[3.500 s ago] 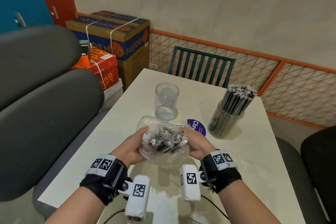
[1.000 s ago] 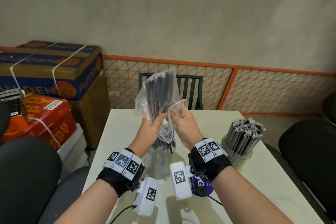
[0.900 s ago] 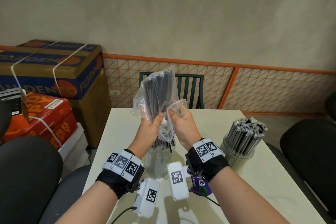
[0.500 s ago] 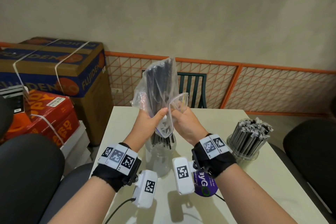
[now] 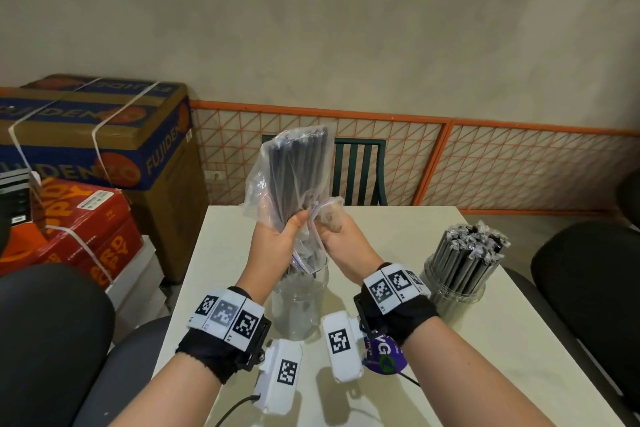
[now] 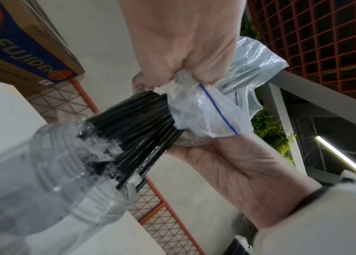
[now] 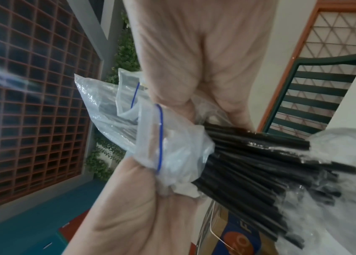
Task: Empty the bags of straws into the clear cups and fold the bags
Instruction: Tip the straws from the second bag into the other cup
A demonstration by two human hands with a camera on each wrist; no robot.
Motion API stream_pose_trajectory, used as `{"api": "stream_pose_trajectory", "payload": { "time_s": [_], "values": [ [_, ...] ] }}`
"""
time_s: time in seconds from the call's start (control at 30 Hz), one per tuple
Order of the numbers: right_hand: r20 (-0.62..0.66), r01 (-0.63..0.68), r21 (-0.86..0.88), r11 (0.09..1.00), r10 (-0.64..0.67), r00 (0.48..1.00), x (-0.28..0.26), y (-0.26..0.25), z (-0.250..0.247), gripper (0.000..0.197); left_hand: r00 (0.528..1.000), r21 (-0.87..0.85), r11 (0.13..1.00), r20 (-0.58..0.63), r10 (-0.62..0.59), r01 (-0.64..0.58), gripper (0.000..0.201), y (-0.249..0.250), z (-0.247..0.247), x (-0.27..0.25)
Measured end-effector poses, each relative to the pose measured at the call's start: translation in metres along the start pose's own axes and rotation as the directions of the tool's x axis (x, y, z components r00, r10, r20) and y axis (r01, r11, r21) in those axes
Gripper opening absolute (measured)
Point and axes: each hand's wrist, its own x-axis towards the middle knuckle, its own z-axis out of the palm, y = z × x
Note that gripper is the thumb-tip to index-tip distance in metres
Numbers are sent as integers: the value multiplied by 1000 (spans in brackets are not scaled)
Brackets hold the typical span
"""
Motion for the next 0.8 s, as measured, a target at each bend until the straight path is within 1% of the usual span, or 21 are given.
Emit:
{"api": "stream_pose_trajectory", "payload": {
  "time_s": [0.07, 0.13, 0.27, 0.37, 0.43, 0.47, 0.53, 0.57, 0.6, 0.63, 0.7, 0.73, 0.8],
  "values": [
    [-31, -11, 9, 1000, 11, 999, -2, 5, 3, 21, 1000, -32, 999, -17, -3, 3, 60, -6, -1, -3],
    [-51, -17, 21, 1000, 18, 999, -5, 9, 2, 22, 1000, -48, 999, -9, -14, 14, 61, -11, 2, -6],
    [-44, -42, 6, 999, 43, 998, -11, 20, -5, 23, 999, -47, 998, 24, -47, 48, 60, -21, 9, -13],
    [-24, -70, 6, 998, 70, 997, -19, 25, -8, 26, 995, -1, 997, 64, -82, 82, 58, -28, 11, -18],
    [-11, -59, -5, 998, 59, 998, -22, 26, -10, 29, 988, 52, 994, 113, -104, 99, 57, -27, 9, -17],
    [-14, -49, -29, 998, 48, 999, -22, 25, -11, 28, 983, 76, 991, 141, -115, 105, 60, -25, 6, -16],
    [-45, -33, -109, 994, 28, 999, -22, 21, -15, 26, 966, 120, 987, 221, -136, 111, 81, -18, -3, -12],
    [-70, -32, -155, 987, 22, 997, -23, 18, -18, 26, 954, 141, 984, 263, -146, 112, 88, -14, -8, -10],
    [-94, -32, -206, 978, 13, 996, -24, 15, -21, 31, 937, 165, 980, 308, -162, 115, 91, -8, -14, -9],
    [-114, -32, -265, 964, 1, 993, -26, 12, -25, 42, 921, 188, 974, 344, -183, 124, 94, -4, -19, -8],
    [-133, -10, -357, 934, -40, 990, -31, 9, -35, 63, 898, 227, 964, 383, -218, 137, 107, 1, -31, -6],
    [-134, -3, -382, 924, -52, 990, -32, 9, -38, 68, 894, 244, 959, 384, -230, 142, 112, 5, -34, -7],
    [-135, 3, -402, 916, -63, 989, -35, 7, -42, 69, 899, 239, 961, 375, -227, 143, 109, 10, -38, -9]
  ]
}}
